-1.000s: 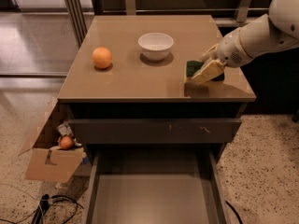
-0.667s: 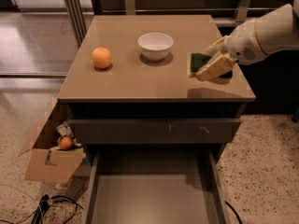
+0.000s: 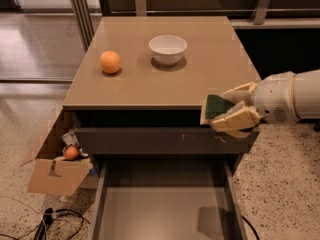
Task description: Place sponge into middle drawer
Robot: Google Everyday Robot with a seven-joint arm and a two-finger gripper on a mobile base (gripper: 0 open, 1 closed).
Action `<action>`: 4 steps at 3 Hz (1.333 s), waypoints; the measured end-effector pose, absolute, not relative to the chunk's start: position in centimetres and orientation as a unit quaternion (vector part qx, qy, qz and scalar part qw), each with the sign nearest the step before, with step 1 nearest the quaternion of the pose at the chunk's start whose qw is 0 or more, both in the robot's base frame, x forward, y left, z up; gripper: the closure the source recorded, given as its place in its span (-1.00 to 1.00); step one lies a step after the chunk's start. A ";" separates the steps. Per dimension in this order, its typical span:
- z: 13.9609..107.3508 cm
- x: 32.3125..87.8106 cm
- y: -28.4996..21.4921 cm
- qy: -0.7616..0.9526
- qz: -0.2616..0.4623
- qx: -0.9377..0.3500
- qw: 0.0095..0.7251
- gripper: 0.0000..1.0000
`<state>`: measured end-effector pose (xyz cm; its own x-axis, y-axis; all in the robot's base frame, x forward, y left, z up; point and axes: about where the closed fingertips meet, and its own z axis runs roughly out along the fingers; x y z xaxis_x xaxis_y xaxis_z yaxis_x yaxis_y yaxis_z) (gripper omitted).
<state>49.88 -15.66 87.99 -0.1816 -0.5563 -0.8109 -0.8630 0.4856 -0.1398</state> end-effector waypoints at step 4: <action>79.2 50.1 -12.0 0.750 0.230 -0.471 0.403 1.00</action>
Offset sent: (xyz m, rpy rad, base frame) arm -0.0227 0.0025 -0.0248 0.0260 0.0552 -0.0048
